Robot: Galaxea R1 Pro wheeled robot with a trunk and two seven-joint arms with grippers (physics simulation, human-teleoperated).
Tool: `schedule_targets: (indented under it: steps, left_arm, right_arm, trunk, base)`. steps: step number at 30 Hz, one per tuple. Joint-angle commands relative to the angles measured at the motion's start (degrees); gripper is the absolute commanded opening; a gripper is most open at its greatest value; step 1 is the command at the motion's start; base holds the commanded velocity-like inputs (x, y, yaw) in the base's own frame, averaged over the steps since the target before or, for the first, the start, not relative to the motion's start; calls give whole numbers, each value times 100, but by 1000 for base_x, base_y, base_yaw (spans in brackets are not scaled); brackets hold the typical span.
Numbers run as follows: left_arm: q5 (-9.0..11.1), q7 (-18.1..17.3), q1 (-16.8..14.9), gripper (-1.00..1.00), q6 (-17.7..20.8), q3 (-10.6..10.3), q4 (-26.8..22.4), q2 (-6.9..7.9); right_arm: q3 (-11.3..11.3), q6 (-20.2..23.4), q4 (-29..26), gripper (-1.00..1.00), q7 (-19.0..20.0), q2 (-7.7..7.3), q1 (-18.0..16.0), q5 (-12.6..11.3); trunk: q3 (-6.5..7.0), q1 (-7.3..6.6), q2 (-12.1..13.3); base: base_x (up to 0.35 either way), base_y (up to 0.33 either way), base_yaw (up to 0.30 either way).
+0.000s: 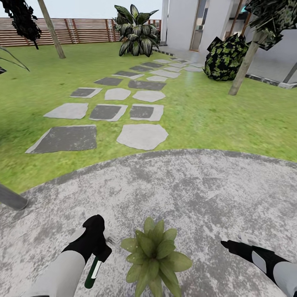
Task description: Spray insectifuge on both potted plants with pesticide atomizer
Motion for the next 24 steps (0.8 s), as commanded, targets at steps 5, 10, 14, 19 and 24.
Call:
schedule_targets:
  steps: [5,10,14,19,24]
  left_arm:
    - [-61,-49,-7,-100,20,34,-254,-8]
    - [-61,-44,-4,-100,15,34,-285,-8]
    - [-61,-43,-5,-100,12,34,-286,-8]
    - [-60,-35,-5,-100,12,41,-287,-8]
    - [-61,-34,-7,-100,12,43,-402,-3]
  right_arm:
    - [39,30,-7,100,14,-4,-3,-61]
    - [39,30,-7,100,12,-4,-2,-61]
    - [39,30,-7,100,10,-4,-4,-61]
    - [39,30,-7,100,6,-4,-2,-61]
    - [39,30,-7,100,5,-4,-2,-61]
  trunk:
    - [-94,110,-204]
    - [-184,220,-404]
    - [-202,242,-445]
    - [-256,308,-565]
    - [-346,417,-765]
  base:
    - [0,0,0]
    - [0,0,0]
    - [0,0,0]
    - [0,0,0]
    - [0,0,0]
